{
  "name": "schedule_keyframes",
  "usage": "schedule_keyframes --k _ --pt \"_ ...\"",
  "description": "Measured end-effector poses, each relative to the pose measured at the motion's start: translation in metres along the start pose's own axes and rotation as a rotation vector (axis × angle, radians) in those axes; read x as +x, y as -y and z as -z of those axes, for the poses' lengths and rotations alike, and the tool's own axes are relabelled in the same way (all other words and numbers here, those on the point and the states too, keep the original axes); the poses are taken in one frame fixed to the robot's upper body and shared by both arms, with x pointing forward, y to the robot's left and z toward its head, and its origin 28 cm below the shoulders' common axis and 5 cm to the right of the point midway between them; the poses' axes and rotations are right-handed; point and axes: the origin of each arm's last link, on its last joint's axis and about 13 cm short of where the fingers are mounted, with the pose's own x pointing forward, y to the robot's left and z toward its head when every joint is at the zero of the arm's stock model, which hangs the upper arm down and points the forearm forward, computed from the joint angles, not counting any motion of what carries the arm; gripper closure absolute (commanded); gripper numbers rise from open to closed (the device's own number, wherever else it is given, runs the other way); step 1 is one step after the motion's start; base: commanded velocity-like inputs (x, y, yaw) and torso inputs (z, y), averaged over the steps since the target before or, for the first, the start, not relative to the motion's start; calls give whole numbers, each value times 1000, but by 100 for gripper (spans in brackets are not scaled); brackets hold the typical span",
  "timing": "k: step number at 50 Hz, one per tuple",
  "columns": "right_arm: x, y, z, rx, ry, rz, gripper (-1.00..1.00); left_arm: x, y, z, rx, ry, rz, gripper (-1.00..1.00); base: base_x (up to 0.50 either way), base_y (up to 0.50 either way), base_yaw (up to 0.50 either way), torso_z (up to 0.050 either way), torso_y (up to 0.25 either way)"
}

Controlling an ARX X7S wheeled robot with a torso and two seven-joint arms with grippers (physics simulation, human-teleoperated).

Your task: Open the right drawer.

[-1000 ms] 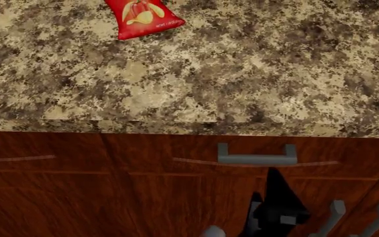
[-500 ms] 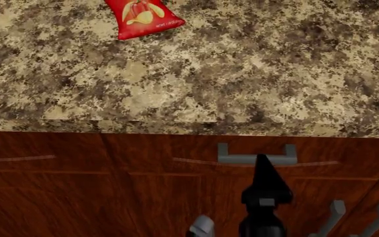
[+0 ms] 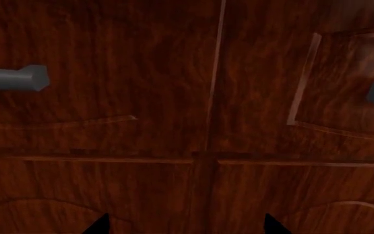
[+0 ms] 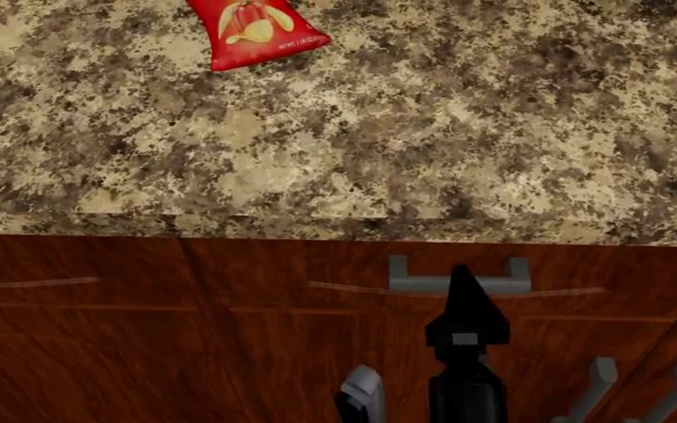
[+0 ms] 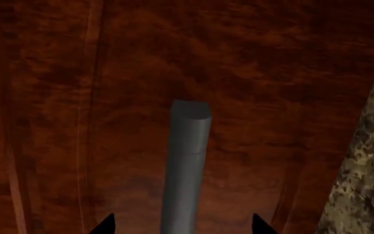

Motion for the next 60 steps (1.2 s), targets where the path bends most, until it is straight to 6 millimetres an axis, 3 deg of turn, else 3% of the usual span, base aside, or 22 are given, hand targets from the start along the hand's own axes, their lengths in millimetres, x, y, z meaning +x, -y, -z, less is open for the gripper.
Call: schedule_keyframes --k 39,40,43,60 --pt "26 -19 7 -48 -32 -27 -100 -1 1 -1 -3 2 4 -100 0 0 0 0 0" --pt "26 -20 7 -47 -31 -24 100 -1 1 -1 -3 2 4 -100 0 0 0 0 0" --pt "24 -22 6 -56 -36 80 100 -1 1 -1 -3 2 4 -100 25 0 3 0 0" --pt "24 -23 8 -18 -24 94 100 0 0 0 -3 0 5 -100 9 0 5 0 0"
